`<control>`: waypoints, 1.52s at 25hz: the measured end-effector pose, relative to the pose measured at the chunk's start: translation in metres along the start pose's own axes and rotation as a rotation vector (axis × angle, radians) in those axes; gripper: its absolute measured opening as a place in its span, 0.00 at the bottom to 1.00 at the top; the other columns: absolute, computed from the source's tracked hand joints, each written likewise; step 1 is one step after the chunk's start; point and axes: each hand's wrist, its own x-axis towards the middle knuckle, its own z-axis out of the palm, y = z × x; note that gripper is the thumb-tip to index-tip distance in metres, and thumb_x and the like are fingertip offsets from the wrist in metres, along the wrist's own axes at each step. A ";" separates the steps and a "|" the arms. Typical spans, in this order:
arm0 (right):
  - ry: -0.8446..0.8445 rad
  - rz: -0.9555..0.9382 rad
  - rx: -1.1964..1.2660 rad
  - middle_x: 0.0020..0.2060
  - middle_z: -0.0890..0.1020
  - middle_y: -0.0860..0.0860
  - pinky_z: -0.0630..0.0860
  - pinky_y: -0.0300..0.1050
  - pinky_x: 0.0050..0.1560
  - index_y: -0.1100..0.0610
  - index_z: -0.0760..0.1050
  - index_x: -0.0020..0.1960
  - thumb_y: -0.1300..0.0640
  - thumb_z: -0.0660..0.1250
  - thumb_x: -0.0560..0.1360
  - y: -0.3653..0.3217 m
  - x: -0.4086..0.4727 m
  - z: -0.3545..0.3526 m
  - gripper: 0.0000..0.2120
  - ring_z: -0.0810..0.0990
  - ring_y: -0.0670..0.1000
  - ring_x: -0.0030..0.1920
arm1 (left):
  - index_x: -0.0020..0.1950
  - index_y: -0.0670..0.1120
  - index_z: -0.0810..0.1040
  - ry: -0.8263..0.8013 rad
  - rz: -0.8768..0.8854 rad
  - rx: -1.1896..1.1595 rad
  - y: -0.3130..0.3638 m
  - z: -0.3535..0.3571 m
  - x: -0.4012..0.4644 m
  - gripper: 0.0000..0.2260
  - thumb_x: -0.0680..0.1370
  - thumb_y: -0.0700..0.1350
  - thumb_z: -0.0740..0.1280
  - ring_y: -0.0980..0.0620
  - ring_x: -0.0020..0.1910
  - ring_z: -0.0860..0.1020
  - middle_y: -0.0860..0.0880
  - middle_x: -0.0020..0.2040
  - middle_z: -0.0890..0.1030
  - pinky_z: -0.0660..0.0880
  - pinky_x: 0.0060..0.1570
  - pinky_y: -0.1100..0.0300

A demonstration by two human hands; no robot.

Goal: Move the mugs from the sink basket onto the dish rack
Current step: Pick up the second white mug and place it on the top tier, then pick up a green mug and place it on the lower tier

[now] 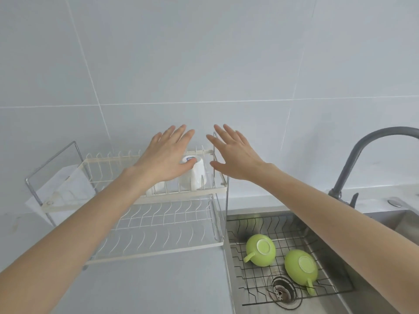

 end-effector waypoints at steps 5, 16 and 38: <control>-0.058 0.088 -0.037 0.76 0.45 0.55 0.41 0.53 0.75 0.53 0.48 0.74 0.49 0.59 0.76 0.062 -0.041 -0.011 0.32 0.41 0.55 0.76 | 0.74 0.49 0.45 -0.013 0.056 -0.010 0.069 0.011 0.022 0.31 0.76 0.56 0.56 0.45 0.75 0.43 0.46 0.77 0.45 0.44 0.73 0.46; -0.202 0.155 -0.060 0.76 0.42 0.55 0.40 0.54 0.75 0.53 0.45 0.75 0.48 0.61 0.75 0.178 -0.114 0.005 0.35 0.39 0.56 0.75 | 0.74 0.49 0.40 -0.138 0.060 -0.040 0.190 0.072 0.053 0.33 0.77 0.56 0.55 0.44 0.75 0.38 0.44 0.76 0.40 0.39 0.72 0.45; -0.627 0.361 0.242 0.76 0.50 0.56 0.46 0.53 0.74 0.53 0.47 0.74 0.49 0.63 0.74 0.284 -0.198 0.196 0.36 0.46 0.57 0.76 | 0.74 0.47 0.40 -0.682 0.088 -0.187 0.290 0.279 0.046 0.37 0.75 0.58 0.58 0.43 0.75 0.41 0.43 0.76 0.40 0.42 0.73 0.45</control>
